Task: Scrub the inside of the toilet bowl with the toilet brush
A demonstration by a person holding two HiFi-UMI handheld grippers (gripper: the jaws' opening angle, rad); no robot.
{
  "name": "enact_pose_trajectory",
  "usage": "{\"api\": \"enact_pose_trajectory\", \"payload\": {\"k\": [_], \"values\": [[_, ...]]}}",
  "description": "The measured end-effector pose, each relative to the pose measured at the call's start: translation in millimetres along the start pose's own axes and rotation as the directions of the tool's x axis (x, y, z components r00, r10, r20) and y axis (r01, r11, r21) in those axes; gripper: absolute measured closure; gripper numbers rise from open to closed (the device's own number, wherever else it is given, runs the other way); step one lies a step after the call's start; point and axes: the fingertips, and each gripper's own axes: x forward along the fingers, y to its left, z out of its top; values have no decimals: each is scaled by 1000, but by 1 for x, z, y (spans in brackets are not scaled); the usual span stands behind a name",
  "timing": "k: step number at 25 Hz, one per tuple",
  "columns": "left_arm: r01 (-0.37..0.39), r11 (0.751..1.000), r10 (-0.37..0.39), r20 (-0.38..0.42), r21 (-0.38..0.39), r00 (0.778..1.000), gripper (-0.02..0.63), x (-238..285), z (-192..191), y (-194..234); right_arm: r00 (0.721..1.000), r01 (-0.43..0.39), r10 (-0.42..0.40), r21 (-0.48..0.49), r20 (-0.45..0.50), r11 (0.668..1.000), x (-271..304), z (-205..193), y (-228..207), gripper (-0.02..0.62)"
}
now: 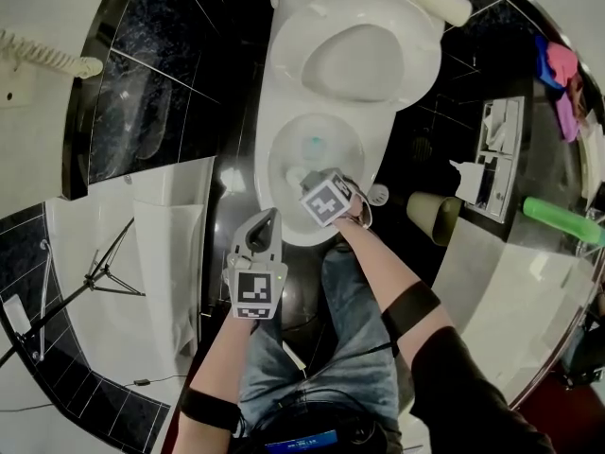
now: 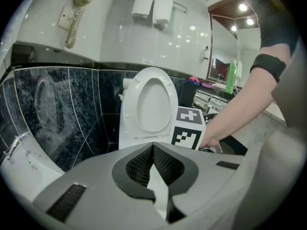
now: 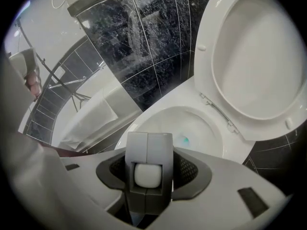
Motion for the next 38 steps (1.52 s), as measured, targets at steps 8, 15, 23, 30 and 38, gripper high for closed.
{"api": "enact_pose_trajectory", "payload": {"k": [8,15,23,30,38], "values": [[-10,1000,10,-12,-11,1000,607,3,-7,5,996,8,-16,83,91,996,7,39,-14,380],[-20,1000,20,-22,-21,1000,607,3,-12,9,981,49,-72,128,183,991,-2,70,-40,391],[-31,999,30,-34,-26,999,607,4,-18,12,959,91,-136,187,248,978,-4,90,-66,403],[-38,998,36,-39,-55,999,607,12,-16,9,927,153,-237,283,292,947,-19,87,-112,405],[11,999,-12,-44,-31,999,607,23,-14,-15,915,225,-325,364,241,904,-39,42,-157,407]]}}
